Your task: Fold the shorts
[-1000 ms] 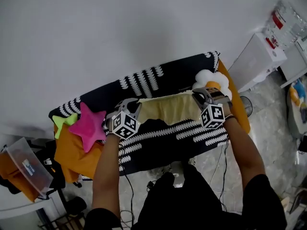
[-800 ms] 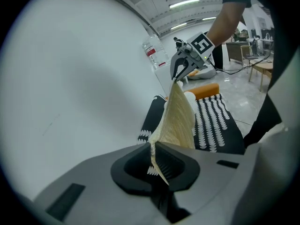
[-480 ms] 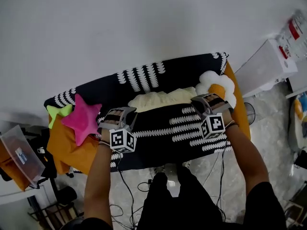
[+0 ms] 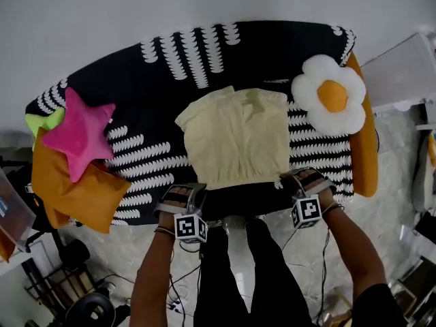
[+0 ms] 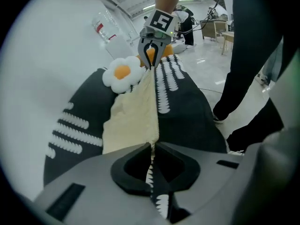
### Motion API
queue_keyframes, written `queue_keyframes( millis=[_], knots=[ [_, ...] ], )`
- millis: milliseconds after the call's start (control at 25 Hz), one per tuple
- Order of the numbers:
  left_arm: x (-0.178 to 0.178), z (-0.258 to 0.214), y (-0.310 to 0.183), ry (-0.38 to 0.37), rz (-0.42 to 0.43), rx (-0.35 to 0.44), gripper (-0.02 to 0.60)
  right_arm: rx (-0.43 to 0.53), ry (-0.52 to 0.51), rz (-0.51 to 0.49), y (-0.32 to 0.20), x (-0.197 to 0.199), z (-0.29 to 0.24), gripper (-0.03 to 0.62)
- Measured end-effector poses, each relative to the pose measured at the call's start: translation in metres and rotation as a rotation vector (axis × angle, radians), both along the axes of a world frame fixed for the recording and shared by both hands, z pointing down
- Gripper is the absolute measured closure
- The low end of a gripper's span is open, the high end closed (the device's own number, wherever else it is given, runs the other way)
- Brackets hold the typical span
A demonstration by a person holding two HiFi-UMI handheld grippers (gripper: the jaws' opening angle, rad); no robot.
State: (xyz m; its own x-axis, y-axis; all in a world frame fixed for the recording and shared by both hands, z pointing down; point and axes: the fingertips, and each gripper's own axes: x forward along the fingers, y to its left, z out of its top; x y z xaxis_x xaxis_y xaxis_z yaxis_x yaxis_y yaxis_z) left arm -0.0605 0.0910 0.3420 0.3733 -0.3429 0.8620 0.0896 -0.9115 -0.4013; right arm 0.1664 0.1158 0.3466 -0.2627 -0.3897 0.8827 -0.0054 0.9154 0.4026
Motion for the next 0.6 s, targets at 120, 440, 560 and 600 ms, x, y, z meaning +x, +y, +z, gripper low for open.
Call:
queue_keyframes(
  millis=[120, 440, 560, 600],
  knots=[
    [-0.008, 0.050, 0.037, -0.008, -0.025, -0.052, 0.554, -0.047, -0.024, -0.003, 0.032, -0.004, 0.051, 0.574],
    [-0.042, 0.128, 0.122, -0.064, -0.086, -0.127, 0.554, -0.170, -0.048, 0.028, 0.120, -0.032, 0.127, 0.574],
    [-0.051, 0.141, 0.134, -0.085, -0.118, -0.138, 0.554, -0.210, -0.044, 0.051, 0.135, -0.040, 0.143, 0.572],
    [-0.053, 0.144, 0.139, -0.083, -0.124, -0.140, 0.552, -0.218, -0.042, 0.058, 0.140, -0.042, 0.145, 0.573]
  ],
)
